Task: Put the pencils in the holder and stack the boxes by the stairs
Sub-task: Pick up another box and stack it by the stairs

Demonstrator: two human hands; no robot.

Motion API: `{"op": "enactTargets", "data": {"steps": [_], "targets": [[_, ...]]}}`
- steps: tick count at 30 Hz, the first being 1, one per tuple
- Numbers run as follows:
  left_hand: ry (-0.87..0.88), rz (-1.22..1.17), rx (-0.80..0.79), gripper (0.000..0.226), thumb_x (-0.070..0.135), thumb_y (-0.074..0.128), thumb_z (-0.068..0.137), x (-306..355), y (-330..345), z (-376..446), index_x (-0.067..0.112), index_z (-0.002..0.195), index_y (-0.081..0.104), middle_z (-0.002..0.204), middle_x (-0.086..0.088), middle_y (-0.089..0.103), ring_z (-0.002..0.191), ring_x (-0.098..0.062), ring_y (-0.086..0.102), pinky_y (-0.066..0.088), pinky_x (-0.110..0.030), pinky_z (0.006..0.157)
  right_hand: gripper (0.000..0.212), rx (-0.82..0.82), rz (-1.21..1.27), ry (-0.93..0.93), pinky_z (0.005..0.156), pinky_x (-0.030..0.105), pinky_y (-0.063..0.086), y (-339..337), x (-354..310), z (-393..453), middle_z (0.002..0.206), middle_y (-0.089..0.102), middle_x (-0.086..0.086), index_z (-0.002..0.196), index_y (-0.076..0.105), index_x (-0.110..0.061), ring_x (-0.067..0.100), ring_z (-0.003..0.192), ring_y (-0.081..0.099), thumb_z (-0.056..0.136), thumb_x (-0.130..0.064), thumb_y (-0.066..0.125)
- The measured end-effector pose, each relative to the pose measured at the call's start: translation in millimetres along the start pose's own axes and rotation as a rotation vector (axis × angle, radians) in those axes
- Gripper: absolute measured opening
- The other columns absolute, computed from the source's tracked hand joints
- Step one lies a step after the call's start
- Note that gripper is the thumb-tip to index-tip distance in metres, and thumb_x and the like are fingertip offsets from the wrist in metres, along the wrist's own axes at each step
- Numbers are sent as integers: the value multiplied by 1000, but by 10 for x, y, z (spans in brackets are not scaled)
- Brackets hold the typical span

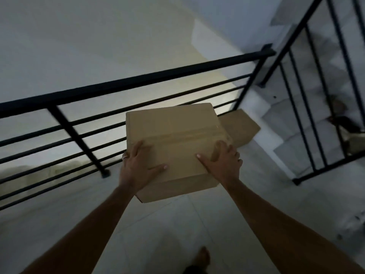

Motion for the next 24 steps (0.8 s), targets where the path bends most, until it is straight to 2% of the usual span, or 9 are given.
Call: {"op": "enactTargets", "data": {"steps": [6,13,17,24], "targets": [[53,-43,-48,97,81,67,54,1379,1073,117,38,136,36,148,22,24,130,-39,33,45,-52,91,86,-2,-45,86,93,52,36,-648,1501,543,124,45,14,119,31,-33,38,113,46,60,-93,44],[90,-39,-93,103,84,65,53,2494,2039,433,33,139,38,148,23,25,131,-38,32,45,-51,92,85,28,-75,159,90,52,38,-1033,2754,1159,118,47,13,116,33,-30,38,108,48,59,-94,45],[132,-27,-128,99,82,66,55,3000,2599,721,34,137,40,150,20,25,132,-39,32,45,-52,92,83,27,-68,200,89,50,38,-1115,3364,1572,117,47,11,113,33,-30,35,108,47,59,-92,47],[92,-44,-161,98,85,60,55,3813,3570,1354,35,137,40,149,20,26,132,-38,30,45,-51,91,88,-41,-105,216,92,50,37,-1169,4313,2603,122,44,14,119,33,-28,36,111,45,60,-90,49]]}}
Point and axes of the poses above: each hand's wrist, its own z-axis towards the middle knuckle, its own y-axis out of the palm, x = y × z, the point moved 2 cm from there along z, towards the middle knuckle
